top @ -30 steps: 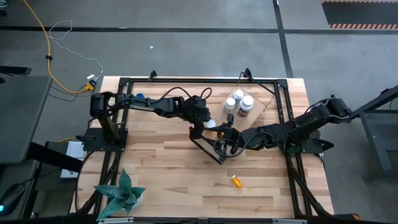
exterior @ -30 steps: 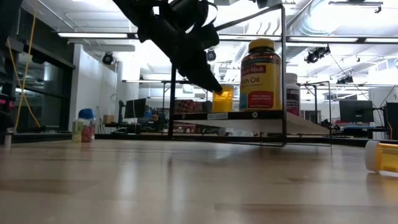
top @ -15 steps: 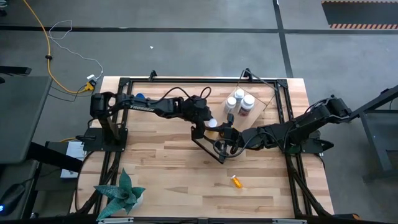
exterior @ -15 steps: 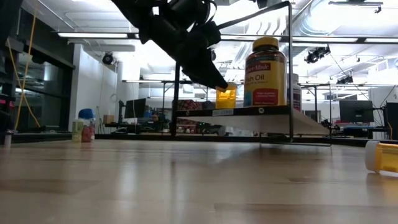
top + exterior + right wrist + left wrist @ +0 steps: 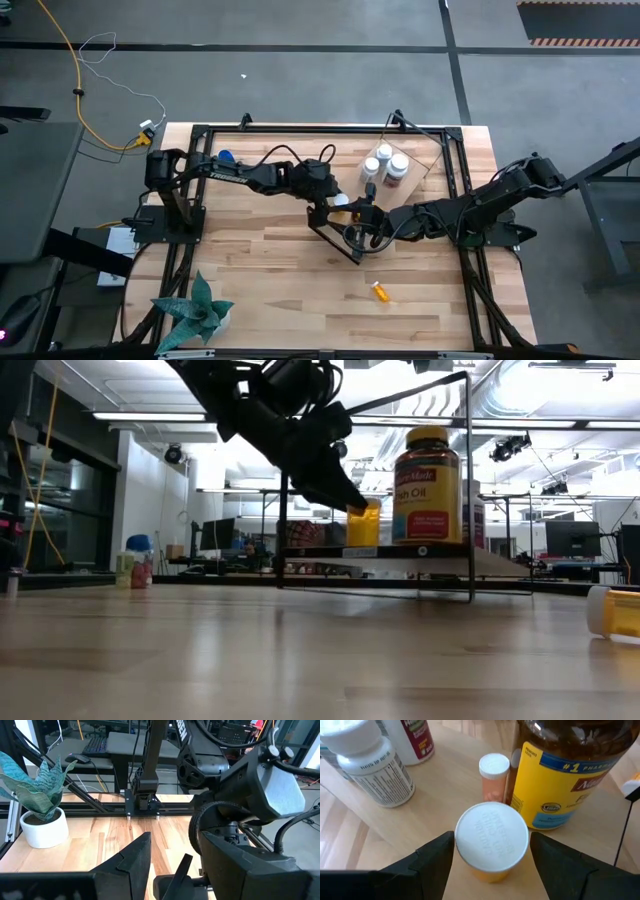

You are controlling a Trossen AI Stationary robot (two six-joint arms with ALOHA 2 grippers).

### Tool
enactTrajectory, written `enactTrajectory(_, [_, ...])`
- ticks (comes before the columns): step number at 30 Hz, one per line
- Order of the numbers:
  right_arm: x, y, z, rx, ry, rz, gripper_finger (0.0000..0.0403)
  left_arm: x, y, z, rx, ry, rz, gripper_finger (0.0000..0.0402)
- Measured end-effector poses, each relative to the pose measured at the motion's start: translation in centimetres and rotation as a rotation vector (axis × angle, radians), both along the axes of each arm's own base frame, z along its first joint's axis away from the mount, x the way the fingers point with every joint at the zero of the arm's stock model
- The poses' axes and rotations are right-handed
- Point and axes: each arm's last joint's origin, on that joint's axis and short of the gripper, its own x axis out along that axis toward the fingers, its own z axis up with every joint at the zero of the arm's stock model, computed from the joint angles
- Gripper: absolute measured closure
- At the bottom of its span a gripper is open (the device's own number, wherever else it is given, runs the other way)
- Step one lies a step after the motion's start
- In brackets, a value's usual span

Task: Pick and place medicine bottles onto shelf by color
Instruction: Put the orange pill bottle on the shelf

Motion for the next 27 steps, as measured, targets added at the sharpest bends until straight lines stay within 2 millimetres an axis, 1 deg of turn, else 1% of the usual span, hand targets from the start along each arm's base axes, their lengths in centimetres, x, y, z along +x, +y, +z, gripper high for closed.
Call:
enactTrajectory(7, [0.0,0.0,0.0,0.0,0.0,0.0,0.0237,0.3,-0.3,0.1,-0.012,-0.023,0.025,0.0149])
enactTrajectory(10, [0.0,0.0,0.0,-0.001,0.0,0.0,0.0237,0.6,-0.5,-0.6,-0.024,-0.016,0.023,0.0149])
enactTrajectory(13, [0.0,0.0,0.0,0.0,0.0,0.0,0.0237,1.1,-0.5,-1.8,-0.033,-0.005,0.02,0.0149])
enactTrajectory(18, [0.0,0.0,0.0,-0.002,0.001,0.0,0.0237,1.3,-0.5,-2.6,-0.048,0.008,0.028,0.0149])
enactTrajectory(24, [0.0,0.0,0.0,-0.001,0.002,0.0,0.0237,1.4,-0.4,-2.5,-0.047,-0.01,0.031,0.0149])
enactTrajectory(27, [0.0,0.0,0.0,-0.001,0.002,0.0,0.0237,1.6,-0.2,-2.2,-0.02,-0.044,0.041,0.0149])
